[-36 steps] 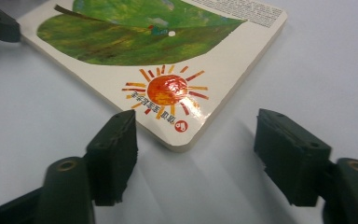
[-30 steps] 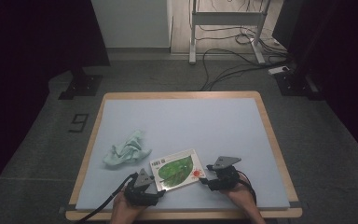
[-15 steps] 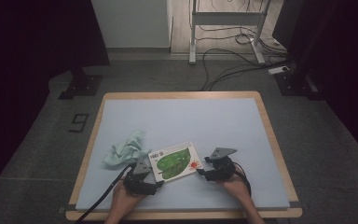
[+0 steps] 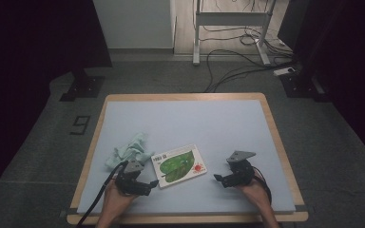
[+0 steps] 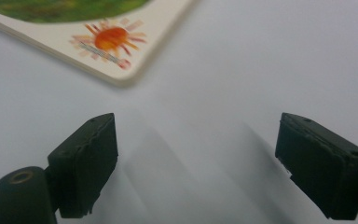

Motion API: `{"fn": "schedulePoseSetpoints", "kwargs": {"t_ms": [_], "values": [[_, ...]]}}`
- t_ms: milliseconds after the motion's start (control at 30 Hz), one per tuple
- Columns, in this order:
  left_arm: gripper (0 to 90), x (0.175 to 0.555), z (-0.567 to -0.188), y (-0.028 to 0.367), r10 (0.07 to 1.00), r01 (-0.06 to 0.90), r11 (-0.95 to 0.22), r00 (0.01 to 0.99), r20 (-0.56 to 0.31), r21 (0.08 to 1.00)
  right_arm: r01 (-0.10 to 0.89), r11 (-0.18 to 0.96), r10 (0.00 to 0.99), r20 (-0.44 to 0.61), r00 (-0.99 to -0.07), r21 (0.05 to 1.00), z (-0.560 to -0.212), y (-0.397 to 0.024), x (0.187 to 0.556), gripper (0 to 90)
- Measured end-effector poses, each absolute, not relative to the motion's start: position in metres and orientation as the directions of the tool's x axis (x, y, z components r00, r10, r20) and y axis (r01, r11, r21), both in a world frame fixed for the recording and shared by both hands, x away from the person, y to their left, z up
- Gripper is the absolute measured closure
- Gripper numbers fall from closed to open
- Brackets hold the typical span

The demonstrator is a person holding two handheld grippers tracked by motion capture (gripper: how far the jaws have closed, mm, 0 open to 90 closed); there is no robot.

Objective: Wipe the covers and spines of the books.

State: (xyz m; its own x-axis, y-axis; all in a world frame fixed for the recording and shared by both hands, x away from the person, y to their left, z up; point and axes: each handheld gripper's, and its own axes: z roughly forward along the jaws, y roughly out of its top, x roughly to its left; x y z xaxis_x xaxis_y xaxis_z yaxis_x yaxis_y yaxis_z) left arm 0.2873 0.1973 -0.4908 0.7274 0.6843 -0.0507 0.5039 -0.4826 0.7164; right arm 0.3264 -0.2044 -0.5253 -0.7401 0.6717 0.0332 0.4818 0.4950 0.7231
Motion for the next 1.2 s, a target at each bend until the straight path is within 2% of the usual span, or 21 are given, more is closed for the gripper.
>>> {"fn": "schedulePoseSetpoints", "kwargs": {"t_ms": [167, 300, 500, 567, 867, 1033, 1200], "values": [[13.7, 0.289, -0.477, 0.205, 0.682, 0.479, -0.496, 0.731, -0.015, 0.724, 0.504, 0.494, 0.718, -0.005, -0.696, 0.709, -0.525, -0.223, 0.325, 0.3], [12.3, 0.297, -0.467, 0.212, 0.694, 0.481, -0.508, 0.72, 0.009, 0.714, 0.527, 0.474, 0.759, -0.024, -0.651, 0.706, -0.527, -0.239, 0.325, 0.0], [13.7, 0.321, -0.461, 0.23, 0.741, 0.535, -0.471, 0.671, -0.014, 0.702, 0.555, 0.444, 0.792, -0.02, -0.61, 0.703, -0.533, -0.254, 0.326, 0.0], [13.9, 0.33, -0.46, 0.236, 0.749, 0.554, -0.449, 0.661, -0.043, 0.701, 0.565, 0.411, 0.796, 0.019, -0.604, 0.715, -0.536, -0.259, 0.328, 0.2], [14.9, 0.364, -0.471, 0.248, 0.785, 0.599, -0.444, 0.618, -0.033, 0.666, 0.562, 0.408, 0.799, 0.017, -0.601, 0.719, -0.537, -0.259, 0.327, 0.0], [20.7, 0.375, -0.486, 0.25, 0.788, 0.615, -0.46, 0.615, -0.025, 0.641, 0.561, 0.409, 0.799, 0.014, -0.601, 0.72, -0.537, -0.259, 0.327, 0.0], [36.3, 0.377, -0.5, 0.254, 0.799, 0.622, -0.478, 0.602, 0.013, 0.62, 0.561, 0.409, 0.799, 0.014, -0.601, 0.72, -0.537, -0.259, 0.327, 0.0]]}}
